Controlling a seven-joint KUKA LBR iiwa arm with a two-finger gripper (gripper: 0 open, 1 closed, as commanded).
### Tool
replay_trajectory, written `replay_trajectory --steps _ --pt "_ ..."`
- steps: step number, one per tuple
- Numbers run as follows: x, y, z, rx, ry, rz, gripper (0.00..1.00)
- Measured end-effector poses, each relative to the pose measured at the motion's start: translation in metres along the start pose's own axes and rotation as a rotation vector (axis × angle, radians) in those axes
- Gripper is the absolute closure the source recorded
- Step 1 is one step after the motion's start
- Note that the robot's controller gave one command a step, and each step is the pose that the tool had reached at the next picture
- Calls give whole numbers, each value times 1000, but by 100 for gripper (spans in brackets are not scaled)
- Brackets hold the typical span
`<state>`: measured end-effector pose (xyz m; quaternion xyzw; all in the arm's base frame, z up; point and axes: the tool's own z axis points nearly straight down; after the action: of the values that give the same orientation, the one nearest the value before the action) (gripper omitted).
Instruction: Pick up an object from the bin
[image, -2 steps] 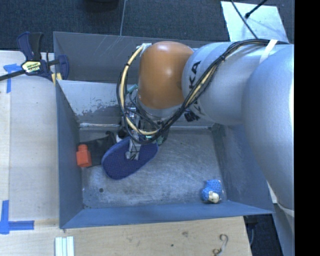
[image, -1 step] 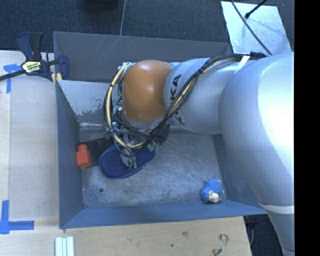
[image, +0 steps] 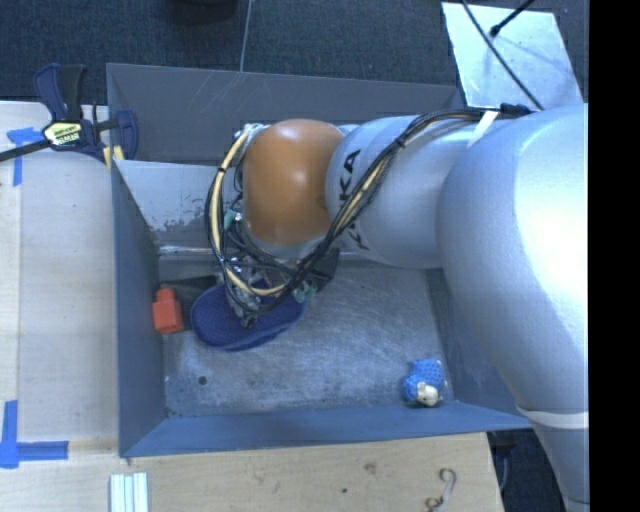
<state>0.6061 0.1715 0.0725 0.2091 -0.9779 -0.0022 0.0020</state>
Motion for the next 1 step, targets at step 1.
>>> replay_trajectory --steps 1 --pt "-2 -2 -1 4 -12 1 0"
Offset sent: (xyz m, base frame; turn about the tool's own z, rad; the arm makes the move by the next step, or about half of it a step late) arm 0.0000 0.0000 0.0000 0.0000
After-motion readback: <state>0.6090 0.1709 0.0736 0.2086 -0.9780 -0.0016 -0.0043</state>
